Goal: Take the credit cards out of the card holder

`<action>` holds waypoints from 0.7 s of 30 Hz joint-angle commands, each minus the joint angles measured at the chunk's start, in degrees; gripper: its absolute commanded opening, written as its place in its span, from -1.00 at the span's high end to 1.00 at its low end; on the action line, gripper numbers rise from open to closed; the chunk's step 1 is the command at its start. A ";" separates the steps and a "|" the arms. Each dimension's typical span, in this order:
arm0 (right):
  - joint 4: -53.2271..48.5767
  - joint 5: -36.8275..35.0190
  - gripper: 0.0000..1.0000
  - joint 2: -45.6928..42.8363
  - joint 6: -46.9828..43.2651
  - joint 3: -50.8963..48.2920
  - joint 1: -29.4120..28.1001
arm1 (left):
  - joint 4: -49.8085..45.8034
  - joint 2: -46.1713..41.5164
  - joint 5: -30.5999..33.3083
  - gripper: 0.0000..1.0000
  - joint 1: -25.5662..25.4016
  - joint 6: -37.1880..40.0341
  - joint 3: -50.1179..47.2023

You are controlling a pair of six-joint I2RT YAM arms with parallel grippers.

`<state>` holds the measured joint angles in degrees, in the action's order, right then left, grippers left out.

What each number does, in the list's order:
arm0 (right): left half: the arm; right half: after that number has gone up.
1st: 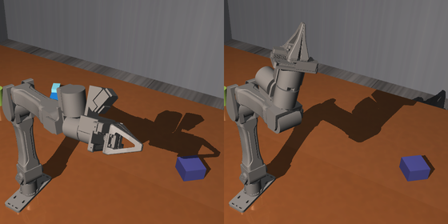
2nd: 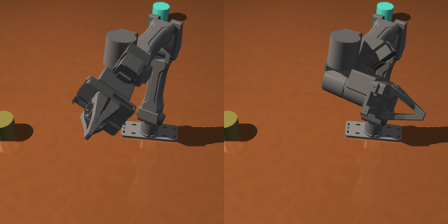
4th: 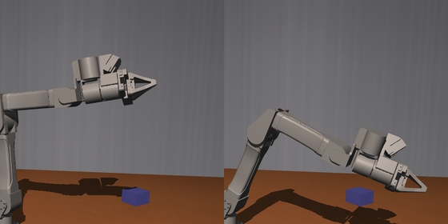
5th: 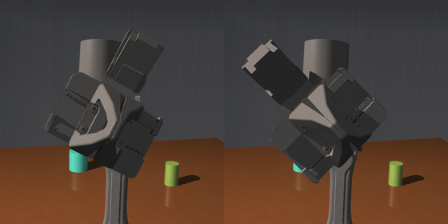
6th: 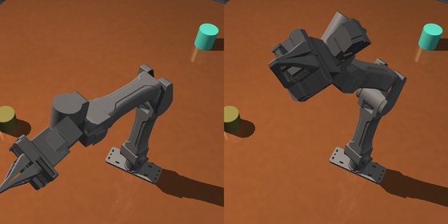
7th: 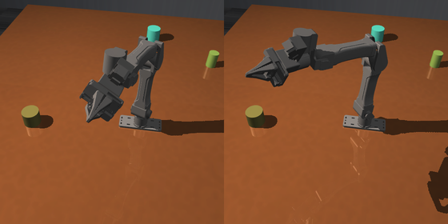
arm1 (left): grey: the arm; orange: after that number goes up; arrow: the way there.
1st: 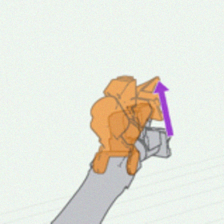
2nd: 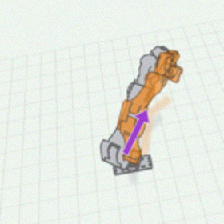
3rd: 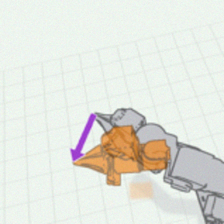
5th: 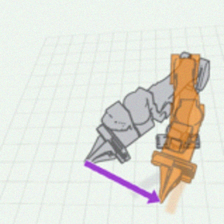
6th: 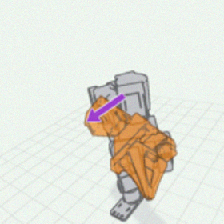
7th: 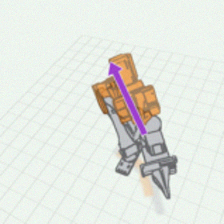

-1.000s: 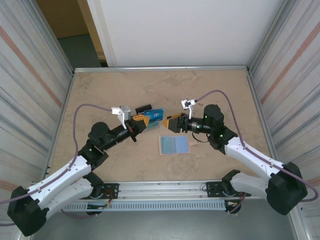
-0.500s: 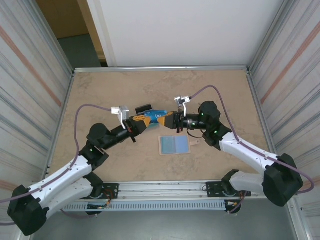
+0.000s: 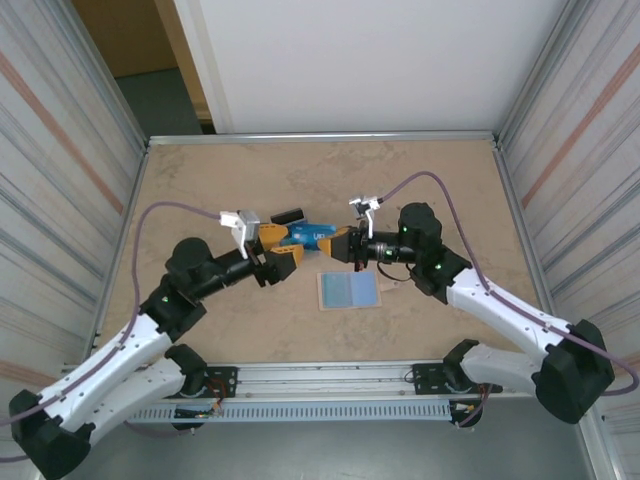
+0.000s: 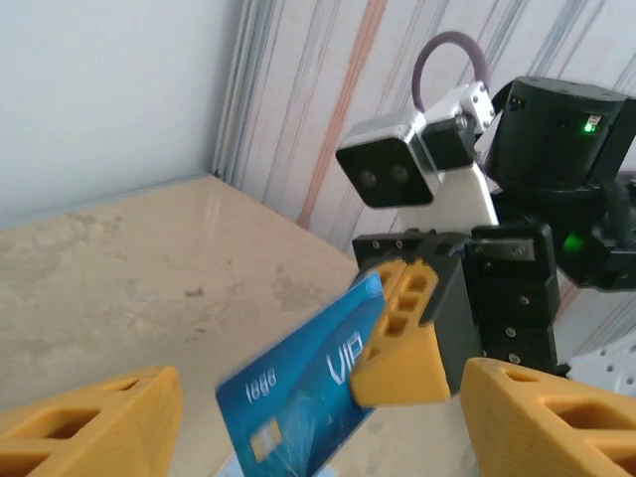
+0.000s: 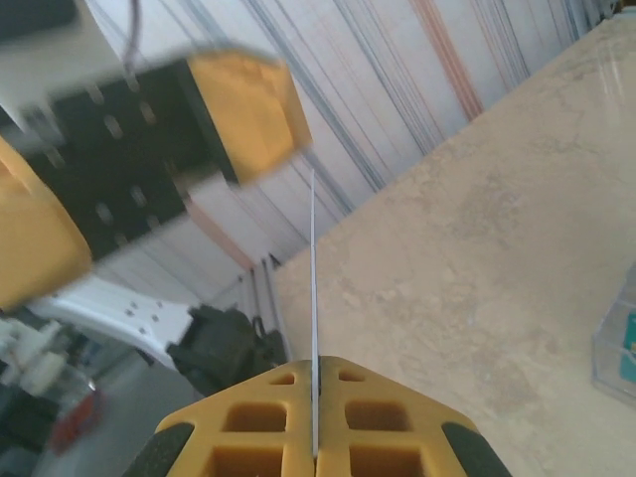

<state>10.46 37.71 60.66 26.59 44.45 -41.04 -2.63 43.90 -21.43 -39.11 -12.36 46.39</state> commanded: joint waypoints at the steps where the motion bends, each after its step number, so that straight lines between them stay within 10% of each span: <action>1: -11.62 -3.34 1.00 -2.20 -9.02 3.08 -1.55 | -20.38 4.43 -3.26 -0.47 0.00 12.64 8.47; 15: -18.60 0.08 1.00 -5.29 -15.32 3.87 -3.08 | -33.39 20.62 -15.69 -0.22 -1.61 27.36 22.14; 21: -18.91 -0.51 1.00 -6.07 -15.50 3.35 -3.18 | -34.55 23.71 -17.76 0.52 -1.67 29.00 23.57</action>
<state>-7.60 36.27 55.92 12.78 46.41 -43.88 -35.20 67.20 -36.29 -40.51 14.13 68.05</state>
